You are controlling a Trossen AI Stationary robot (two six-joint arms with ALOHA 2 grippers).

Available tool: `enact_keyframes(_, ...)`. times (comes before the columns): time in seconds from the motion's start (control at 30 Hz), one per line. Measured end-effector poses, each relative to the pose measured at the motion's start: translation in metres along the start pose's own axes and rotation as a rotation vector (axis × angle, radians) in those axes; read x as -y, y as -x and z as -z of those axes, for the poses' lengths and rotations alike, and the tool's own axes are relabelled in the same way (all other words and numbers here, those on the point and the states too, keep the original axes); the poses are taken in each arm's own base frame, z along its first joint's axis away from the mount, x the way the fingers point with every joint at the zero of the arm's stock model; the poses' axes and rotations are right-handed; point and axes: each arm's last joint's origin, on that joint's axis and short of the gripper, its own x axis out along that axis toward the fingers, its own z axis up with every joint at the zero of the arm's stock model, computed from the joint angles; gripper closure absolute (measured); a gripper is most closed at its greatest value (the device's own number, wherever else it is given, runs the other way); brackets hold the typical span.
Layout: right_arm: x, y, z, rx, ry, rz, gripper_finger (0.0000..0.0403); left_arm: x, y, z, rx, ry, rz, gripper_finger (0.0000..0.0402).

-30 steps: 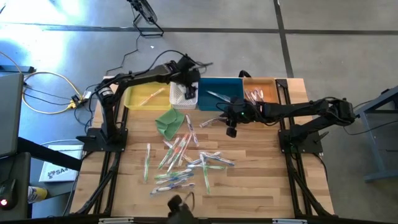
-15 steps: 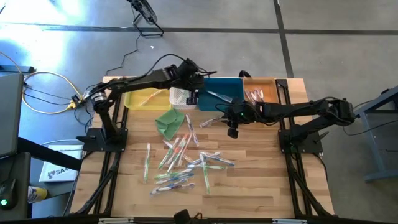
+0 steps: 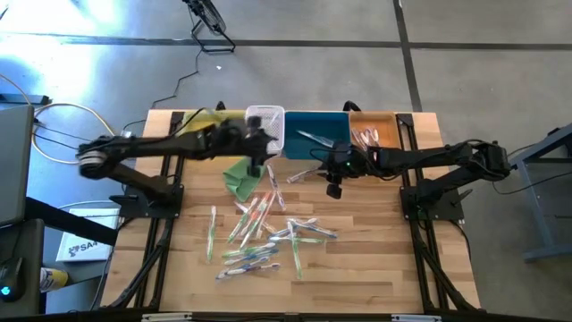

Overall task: Pick & Place Toothbrushes
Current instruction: Put the blue toothbrush into the blue bin

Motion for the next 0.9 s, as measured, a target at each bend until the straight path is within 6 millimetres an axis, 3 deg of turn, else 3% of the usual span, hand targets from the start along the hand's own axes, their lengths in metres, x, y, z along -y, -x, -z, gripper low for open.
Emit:
enact_keyframes(0.27,0.0,0.001,-0.012,0.121,-0.009,-0.001,0.0324,0.035,0.055,0.018,0.118,-0.03,-0.021,0.019)
enact_keyframes(0.6,0.0,0.002,-0.02,0.21,-0.042,-0.005,0.0324,0.057,0.117,0.041,0.315,-0.114,-0.05,0.019)
enact_keyframes(0.9,0.0,0.002,-0.02,0.211,-0.235,-0.025,0.0324,0.072,0.135,0.078,0.376,-0.099,-0.085,0.019)
